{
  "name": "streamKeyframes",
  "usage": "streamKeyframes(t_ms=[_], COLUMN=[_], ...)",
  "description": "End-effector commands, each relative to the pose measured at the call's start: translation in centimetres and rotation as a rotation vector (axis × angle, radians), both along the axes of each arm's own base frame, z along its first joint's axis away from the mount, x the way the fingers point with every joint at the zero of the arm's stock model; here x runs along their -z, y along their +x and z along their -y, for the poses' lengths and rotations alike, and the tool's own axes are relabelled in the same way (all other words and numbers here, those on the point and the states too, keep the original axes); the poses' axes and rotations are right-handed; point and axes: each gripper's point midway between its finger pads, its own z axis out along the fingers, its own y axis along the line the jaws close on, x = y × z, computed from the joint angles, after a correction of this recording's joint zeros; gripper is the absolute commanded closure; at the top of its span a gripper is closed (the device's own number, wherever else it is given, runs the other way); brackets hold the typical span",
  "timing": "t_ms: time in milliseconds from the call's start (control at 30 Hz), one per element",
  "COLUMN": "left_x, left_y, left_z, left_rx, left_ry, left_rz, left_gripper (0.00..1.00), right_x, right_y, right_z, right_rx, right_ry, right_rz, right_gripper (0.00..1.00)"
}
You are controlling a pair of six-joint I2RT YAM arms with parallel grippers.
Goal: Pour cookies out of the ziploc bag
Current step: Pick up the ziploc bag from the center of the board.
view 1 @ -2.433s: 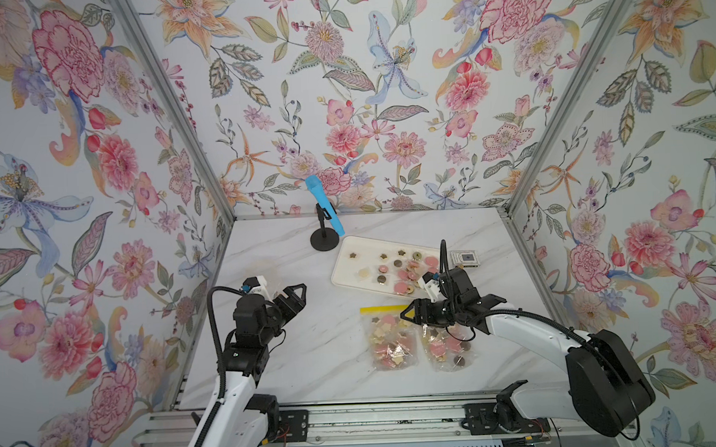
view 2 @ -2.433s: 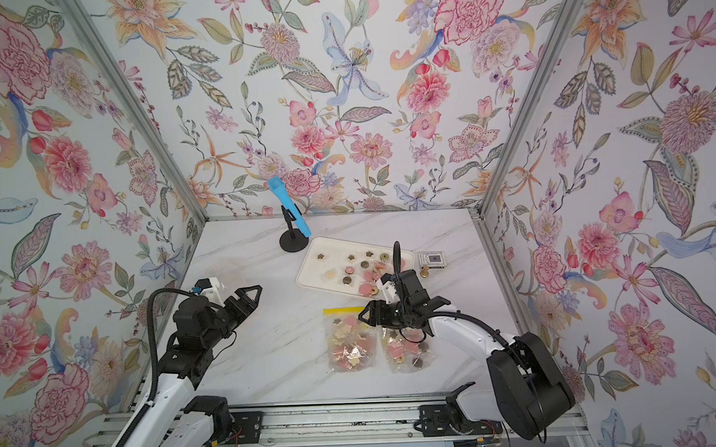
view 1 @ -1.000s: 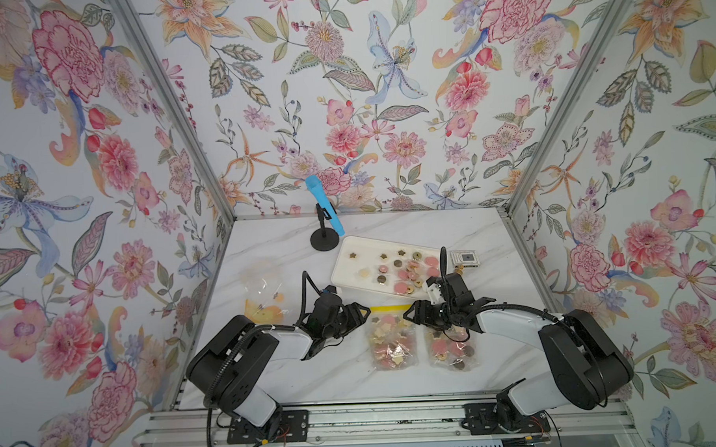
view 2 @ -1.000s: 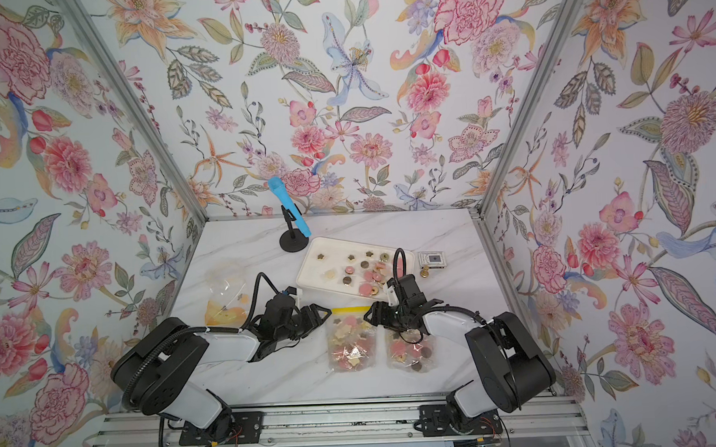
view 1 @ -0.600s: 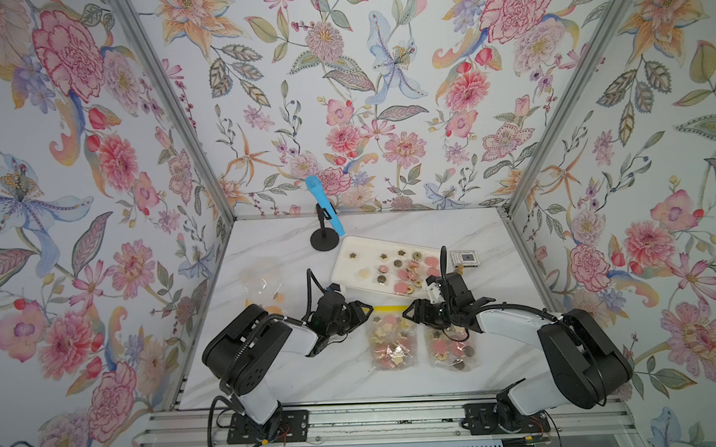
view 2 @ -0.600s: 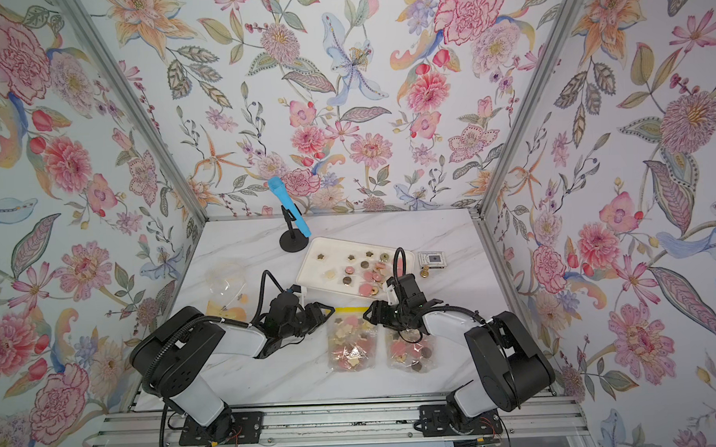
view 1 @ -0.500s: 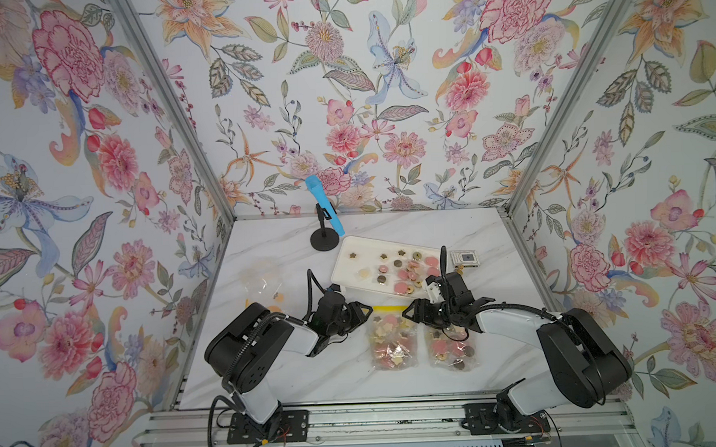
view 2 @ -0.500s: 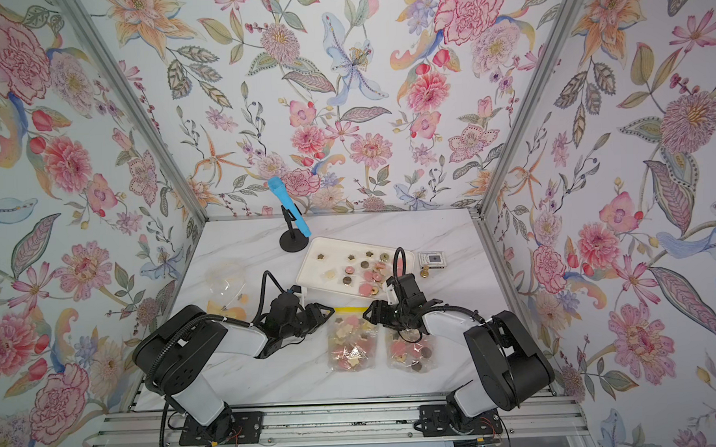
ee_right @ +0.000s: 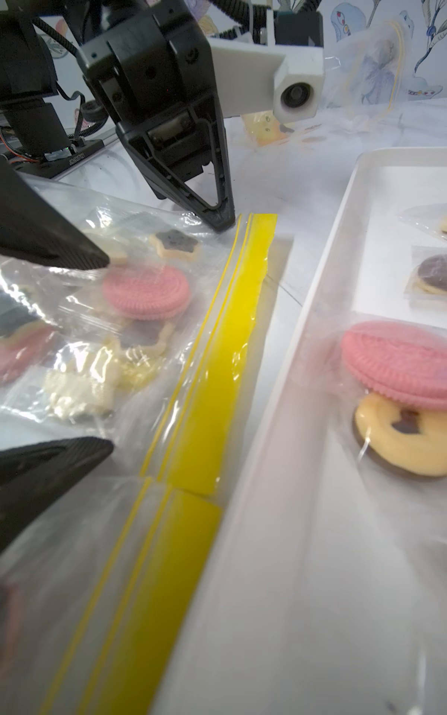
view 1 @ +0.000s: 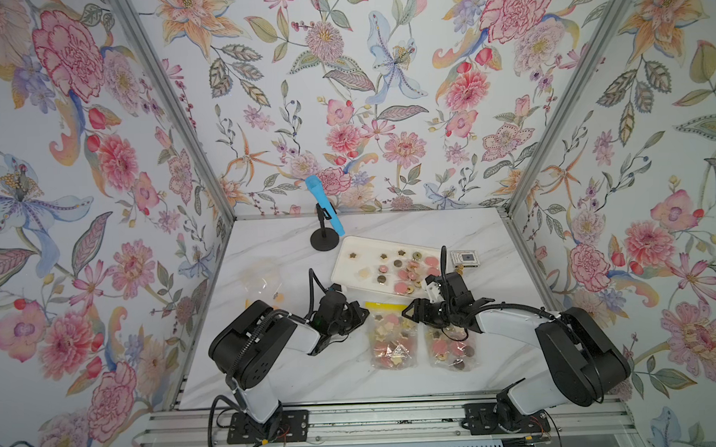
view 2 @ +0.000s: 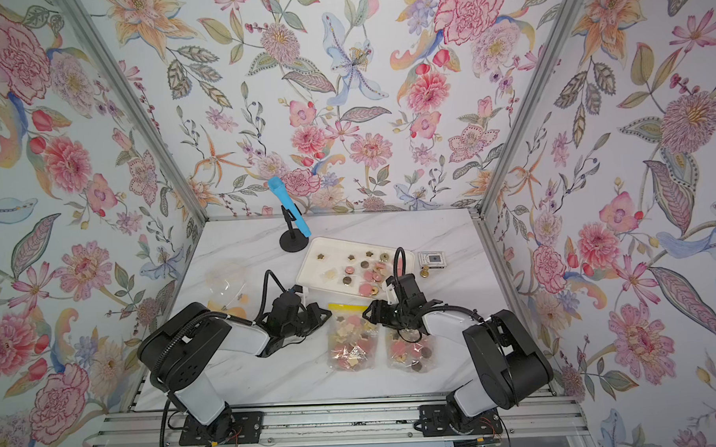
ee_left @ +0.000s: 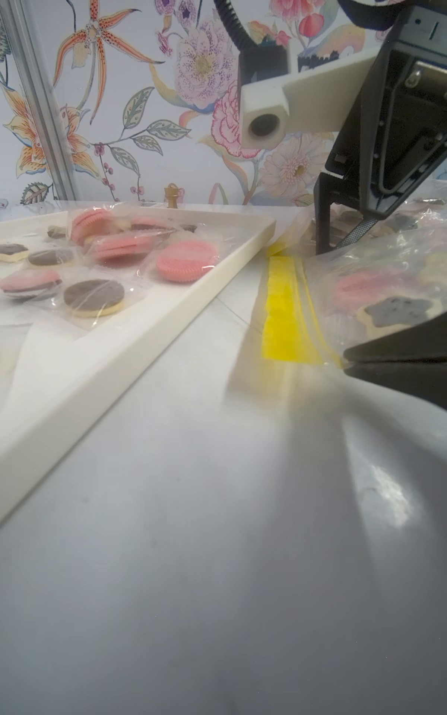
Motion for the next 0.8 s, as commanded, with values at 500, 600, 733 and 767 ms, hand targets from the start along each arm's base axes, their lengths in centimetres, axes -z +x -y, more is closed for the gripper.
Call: streamKeyframes(t_ms=[500, 600, 733, 767], left_x=[-9.8, -12.3, -14.7, -15.5], left_y=[2.8, 2.5, 1.9, 1.7], left_z=[2.9, 3.0, 2.9, 3.0], left_rx=[0.286, 0.327, 0.386, 0.405], left_ry=[0.222, 0.236, 0.262, 0.265], left_rz=[0.389, 0.462, 0.543, 0.569], left_gripper=[1.0, 1.0, 1.0, 1.0], right_x=[-9.8, -10.9, -11.8, -12.0], right_y=[0.7, 0.9, 1.1, 1.1], right_z=[1.3, 1.5, 1.3, 1.1], right_rx=[-0.176, -0.204, -0.244, -0.257], right_ry=[-0.027, -0.051, -0.055, -0.046], right_rz=[0.444, 0.528, 0.621, 0.64], right_gripper=[0.31, 0.31, 0.31, 0.32])
